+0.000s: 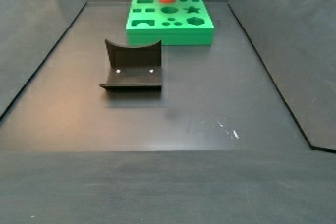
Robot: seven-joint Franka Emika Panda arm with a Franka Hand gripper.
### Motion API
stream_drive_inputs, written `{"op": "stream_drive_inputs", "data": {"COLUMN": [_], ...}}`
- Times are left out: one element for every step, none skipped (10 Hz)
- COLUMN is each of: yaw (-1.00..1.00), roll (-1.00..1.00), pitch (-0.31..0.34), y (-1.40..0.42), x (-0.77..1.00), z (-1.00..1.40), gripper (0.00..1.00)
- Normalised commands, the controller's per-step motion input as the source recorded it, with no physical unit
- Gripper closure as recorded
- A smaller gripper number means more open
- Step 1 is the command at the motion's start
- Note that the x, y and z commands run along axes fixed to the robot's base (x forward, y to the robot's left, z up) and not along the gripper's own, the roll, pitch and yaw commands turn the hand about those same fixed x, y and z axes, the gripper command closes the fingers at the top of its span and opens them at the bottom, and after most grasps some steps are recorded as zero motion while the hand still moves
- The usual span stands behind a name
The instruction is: Insert the oval object.
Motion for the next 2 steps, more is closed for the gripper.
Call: {"op": "stream_drive_inputs", "data": {"yaw": [0.00, 0.00], "roll": [0.10, 0.00], "pitch": [-0.004, 0.000], "y": [-0.09, 0.00], "x": [0.00, 0.00], "z": [-0.23, 0.00], "gripper": [1.00, 1.00]}}
